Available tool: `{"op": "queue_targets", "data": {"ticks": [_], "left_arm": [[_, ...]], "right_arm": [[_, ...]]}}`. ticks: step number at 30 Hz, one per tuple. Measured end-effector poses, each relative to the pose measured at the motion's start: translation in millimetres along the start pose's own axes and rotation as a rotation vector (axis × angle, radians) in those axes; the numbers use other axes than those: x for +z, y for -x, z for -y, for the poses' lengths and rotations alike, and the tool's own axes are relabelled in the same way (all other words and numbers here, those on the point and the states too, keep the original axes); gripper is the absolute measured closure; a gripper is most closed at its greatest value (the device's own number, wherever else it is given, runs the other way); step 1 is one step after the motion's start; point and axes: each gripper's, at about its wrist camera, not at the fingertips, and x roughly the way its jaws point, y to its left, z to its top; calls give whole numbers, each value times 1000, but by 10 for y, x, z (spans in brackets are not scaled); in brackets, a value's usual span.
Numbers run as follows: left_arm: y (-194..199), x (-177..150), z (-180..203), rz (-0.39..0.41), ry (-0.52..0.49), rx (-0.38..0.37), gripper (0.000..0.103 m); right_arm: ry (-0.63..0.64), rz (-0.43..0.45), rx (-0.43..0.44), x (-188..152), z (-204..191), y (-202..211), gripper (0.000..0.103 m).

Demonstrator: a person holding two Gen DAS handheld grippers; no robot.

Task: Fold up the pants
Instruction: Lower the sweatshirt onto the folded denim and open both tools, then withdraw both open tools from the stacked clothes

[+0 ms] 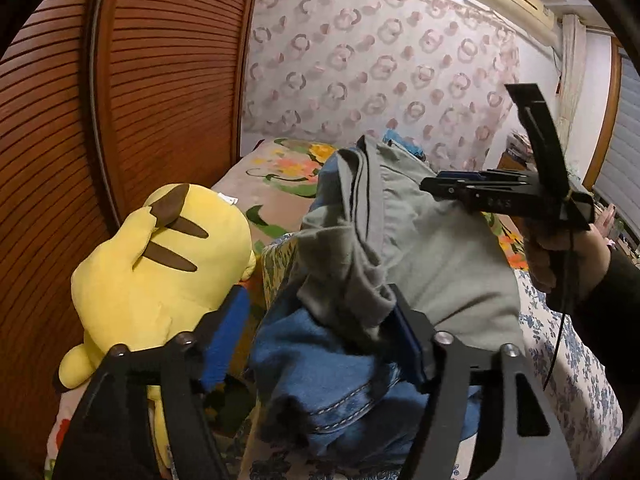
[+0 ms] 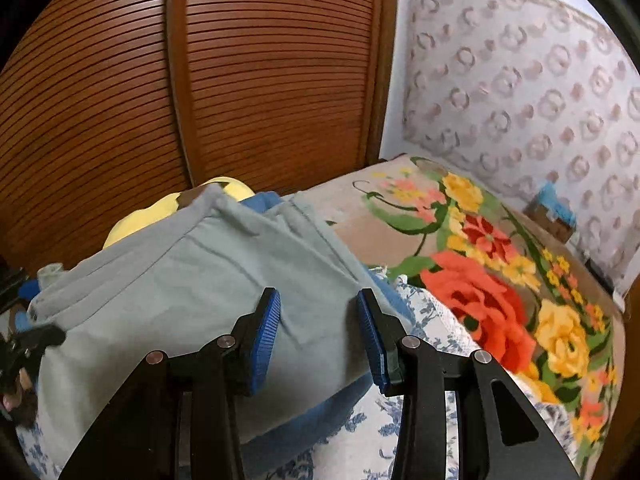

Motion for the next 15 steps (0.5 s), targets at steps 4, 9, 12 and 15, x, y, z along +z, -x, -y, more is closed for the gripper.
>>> {"op": "queue_targets", "data": {"ticks": [4,9,12,15], "left_arm": [[24,-3,-15,-4,1,-1,26],[103,5,0,-1,-18,3,23],[169,1,-1,7,-24,3,13],[236,-8,-18,12,-20,5,6]], "right_arm": [[-16,7,1,13,-72,-8,62],[-36,38,-13,-76,-201,150,62],[-34,56,6,-159,-347,258,54],[-45,63,33,-270,-467,322,49]]}}
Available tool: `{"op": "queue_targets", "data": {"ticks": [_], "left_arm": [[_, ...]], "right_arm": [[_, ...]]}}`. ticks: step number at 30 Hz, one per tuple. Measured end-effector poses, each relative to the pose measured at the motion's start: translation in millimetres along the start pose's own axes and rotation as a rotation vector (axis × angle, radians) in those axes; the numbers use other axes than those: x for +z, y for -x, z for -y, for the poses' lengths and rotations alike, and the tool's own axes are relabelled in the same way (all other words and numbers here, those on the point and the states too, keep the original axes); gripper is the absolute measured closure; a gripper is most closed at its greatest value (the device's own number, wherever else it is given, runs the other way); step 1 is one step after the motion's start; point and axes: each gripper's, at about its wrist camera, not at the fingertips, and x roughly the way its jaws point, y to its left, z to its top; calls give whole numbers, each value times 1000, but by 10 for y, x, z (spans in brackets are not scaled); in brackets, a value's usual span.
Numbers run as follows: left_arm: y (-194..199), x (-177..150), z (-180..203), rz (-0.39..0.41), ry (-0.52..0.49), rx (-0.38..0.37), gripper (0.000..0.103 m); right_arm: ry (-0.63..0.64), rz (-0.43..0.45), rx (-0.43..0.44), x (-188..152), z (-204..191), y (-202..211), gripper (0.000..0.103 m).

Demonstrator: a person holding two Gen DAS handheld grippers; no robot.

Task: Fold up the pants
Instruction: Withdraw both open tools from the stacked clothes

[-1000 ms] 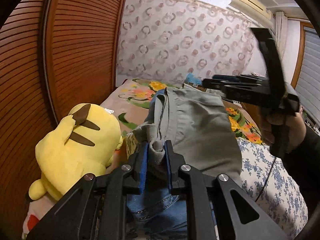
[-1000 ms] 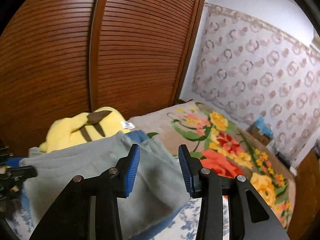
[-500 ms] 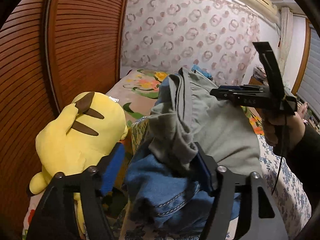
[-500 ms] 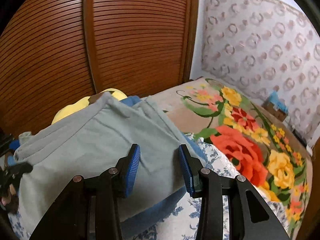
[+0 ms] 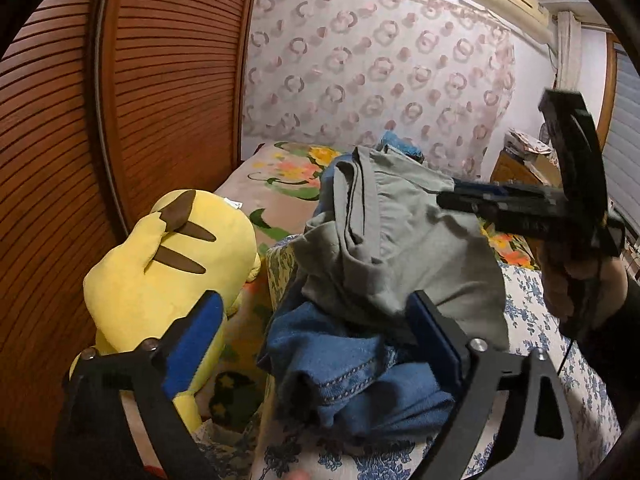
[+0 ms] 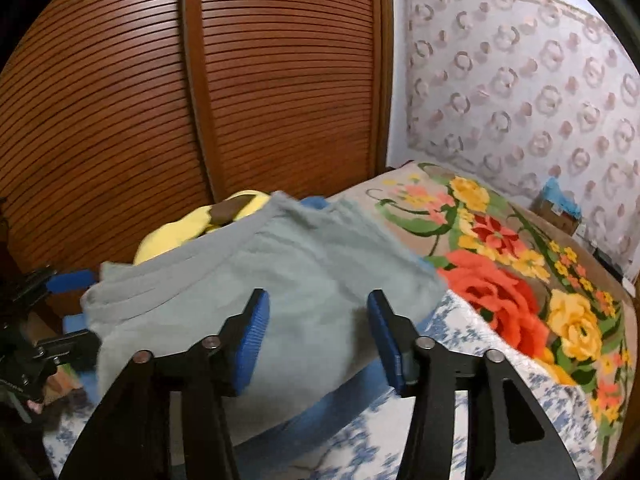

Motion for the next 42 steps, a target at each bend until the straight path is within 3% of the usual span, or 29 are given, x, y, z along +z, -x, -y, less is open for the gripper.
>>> {"op": "queue_targets", "data": {"ticks": [2,6,16,24,31,42], "left_arm": [[35,-2,-15,2,4,-1,1],[78,-51,-8,-10,-16,27,1],[266,-206,-43,-19,-10,34,0],[548,-264,185,13,-66,15,0],[760,-340,465,37,-123,-19,0],[964,-490,968,39,-194,-72,0]], "right_arm": [[-4,-10,7,-78,-82,13,49],[-15,-13,2,-236,-179,10,34],[-24,-7,-59,-415,-449,180,29],[-82,31,-102,-652,-640,752,27],[-129,67,-158,-940,-873,1313,19],[-219,113,-301,-1459,-1152,2113,18]]}}
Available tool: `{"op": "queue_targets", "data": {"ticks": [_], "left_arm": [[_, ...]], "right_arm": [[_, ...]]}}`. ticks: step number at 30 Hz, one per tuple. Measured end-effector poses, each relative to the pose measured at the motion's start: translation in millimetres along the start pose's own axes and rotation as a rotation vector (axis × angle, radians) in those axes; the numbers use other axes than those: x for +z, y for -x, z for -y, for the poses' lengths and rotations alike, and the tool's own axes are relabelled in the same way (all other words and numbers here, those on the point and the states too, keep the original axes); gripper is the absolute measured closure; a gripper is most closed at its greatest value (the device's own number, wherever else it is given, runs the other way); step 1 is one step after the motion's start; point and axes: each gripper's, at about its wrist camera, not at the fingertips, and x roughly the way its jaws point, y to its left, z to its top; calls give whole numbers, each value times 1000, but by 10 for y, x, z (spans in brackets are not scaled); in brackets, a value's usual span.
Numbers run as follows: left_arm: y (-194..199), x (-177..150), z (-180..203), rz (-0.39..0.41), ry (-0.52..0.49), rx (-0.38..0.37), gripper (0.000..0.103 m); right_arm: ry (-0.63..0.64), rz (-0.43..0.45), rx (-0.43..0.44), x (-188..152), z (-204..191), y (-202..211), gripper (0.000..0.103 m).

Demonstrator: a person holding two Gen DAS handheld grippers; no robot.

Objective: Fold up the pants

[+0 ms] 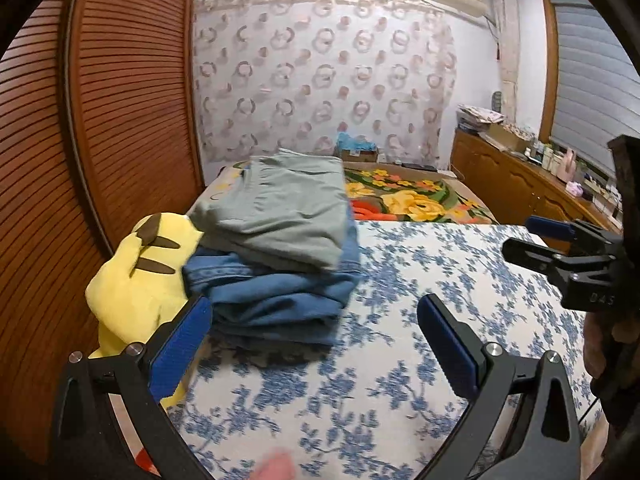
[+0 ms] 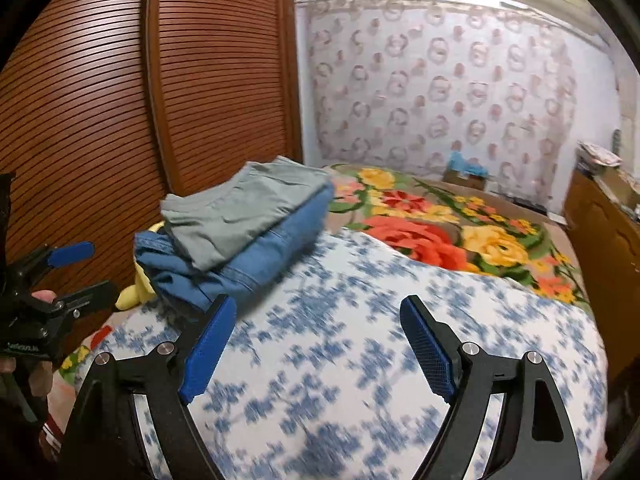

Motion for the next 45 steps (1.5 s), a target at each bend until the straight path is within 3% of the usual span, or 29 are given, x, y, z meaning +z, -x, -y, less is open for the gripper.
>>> {"op": "queue_targets", "data": {"ticks": [7,24,45], "left_arm": [[71,-50,409,2,-47,-80,0],[239,1,1089,17,-103,-148,0],[781,289,1202,140,-100,-147,0]], "right_arm": [[-58,19,-95,-295,36,479,18],[-145,78,-264,-612,118,1203,18],[-174,189,-291,-648,75,1575,18]]}}
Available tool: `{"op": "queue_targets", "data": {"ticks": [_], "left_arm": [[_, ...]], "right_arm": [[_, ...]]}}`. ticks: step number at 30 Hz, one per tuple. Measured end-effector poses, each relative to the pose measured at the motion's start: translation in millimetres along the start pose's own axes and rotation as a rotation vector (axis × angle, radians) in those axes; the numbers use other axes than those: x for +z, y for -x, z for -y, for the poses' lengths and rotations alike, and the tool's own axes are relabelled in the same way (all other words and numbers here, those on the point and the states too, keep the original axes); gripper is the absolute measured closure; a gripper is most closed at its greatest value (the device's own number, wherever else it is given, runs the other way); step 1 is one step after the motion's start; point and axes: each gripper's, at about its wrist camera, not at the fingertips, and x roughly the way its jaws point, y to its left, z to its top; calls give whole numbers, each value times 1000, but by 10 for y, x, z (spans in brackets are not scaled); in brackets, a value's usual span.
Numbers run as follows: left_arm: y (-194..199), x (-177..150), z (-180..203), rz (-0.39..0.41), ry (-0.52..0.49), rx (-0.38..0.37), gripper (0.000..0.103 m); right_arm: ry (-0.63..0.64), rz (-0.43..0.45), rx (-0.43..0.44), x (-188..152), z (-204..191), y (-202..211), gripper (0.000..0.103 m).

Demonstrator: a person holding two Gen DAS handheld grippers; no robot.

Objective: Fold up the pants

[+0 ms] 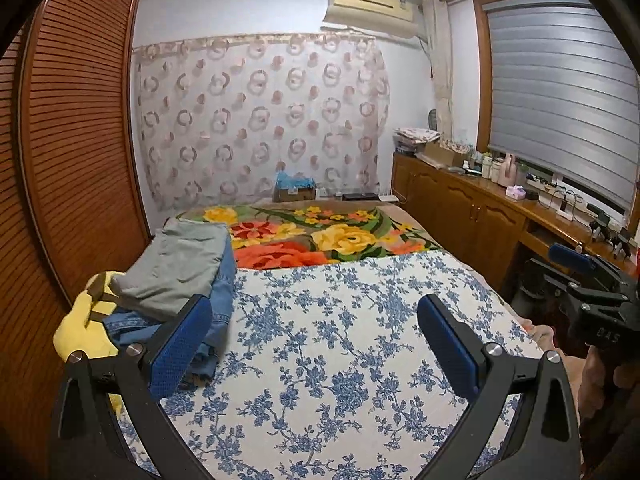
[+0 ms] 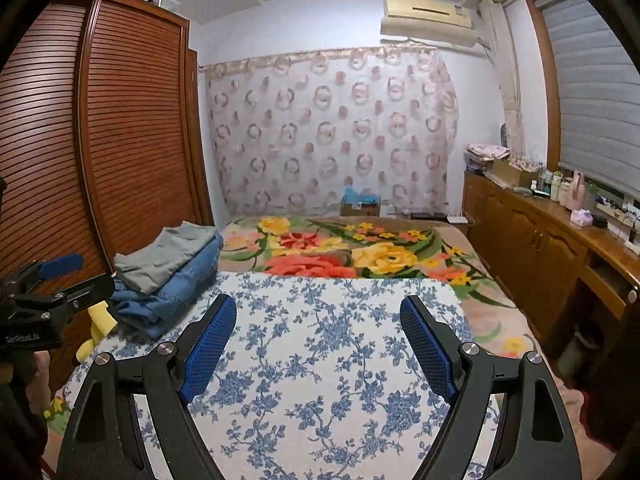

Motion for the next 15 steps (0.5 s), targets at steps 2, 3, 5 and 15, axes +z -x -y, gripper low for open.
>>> {"op": "queue_targets", "data": {"ticks": [2,3,5,15], "left_arm": [[52,13,-18,9,0,2,0],[69,18,-27,13,1,4,0],[107,29,-41,21,2,9,0],[146,18,-137,31,18,34,0]], "right_arm": [[2,7,-3,-21,-12,-11,18],[5,11,-4,-40,-6,-40,18],[10,19,-14,-50,-3,-45,18],[3,35,-23,-88,48,-66,18]]}}
